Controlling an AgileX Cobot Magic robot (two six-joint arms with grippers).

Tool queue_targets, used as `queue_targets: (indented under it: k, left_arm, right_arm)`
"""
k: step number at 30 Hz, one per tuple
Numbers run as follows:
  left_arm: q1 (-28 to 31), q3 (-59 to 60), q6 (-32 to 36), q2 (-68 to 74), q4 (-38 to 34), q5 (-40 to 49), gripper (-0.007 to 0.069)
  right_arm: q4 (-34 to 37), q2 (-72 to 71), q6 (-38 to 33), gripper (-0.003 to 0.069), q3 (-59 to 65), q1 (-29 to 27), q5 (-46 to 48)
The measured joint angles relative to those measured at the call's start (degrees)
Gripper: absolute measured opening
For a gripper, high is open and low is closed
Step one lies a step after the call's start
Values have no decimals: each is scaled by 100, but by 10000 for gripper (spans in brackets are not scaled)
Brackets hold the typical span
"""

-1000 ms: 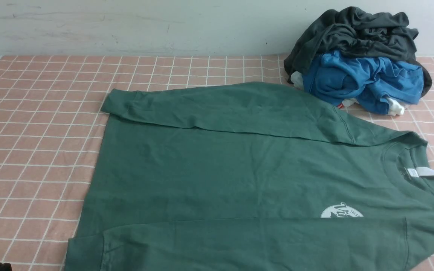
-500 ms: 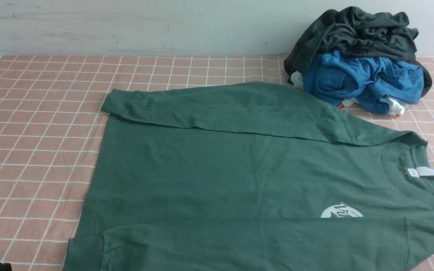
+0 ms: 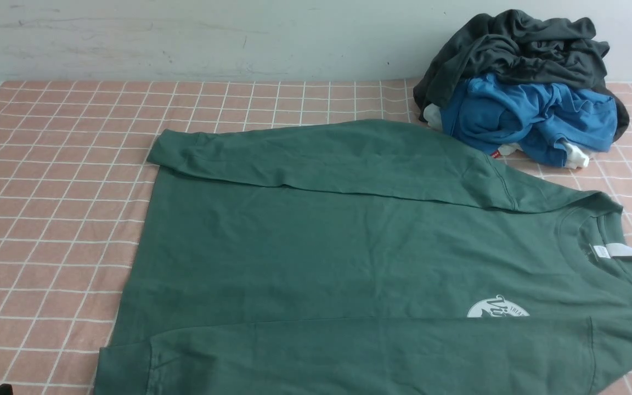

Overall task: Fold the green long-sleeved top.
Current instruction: Use the left arm to clamp the cuff closest to it

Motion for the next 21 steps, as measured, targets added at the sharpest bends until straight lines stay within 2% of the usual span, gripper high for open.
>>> queue_targets:
  k: [4, 7, 12, 16, 19, 20, 21]
  left_arm:
    - [0, 9, 97, 0, 83, -39, -3]
    - [0, 43, 108, 0, 95, -576, -3]
    - [0, 43, 98, 0, -57, -2419, -3]
    - [0, 43, -41, 0, -276, -3974, -3]
    - [0, 43, -697, 0, -371, -5042, -3]
    - [0, 43, -758, 0, -371, -5101, -3]
    - [0, 5, -1241, 0, -396, -5411, -3]
  right_arm:
    - [-18, 0, -12, -14, 0, 0, -51]
    - [38, 0, -12, -14, 26, 0, -528]
    - [355, 0, 44, -14, 37, 0, -2433]
    - [479, 0, 462, -14, 37, 0, -4173]
    - [515, 0, 820, -14, 37, 0, -5100]
    - [515, 0, 842, -14, 37, 0, -5140]
    - [479, 0, 1026, -14, 37, 0, -5350]
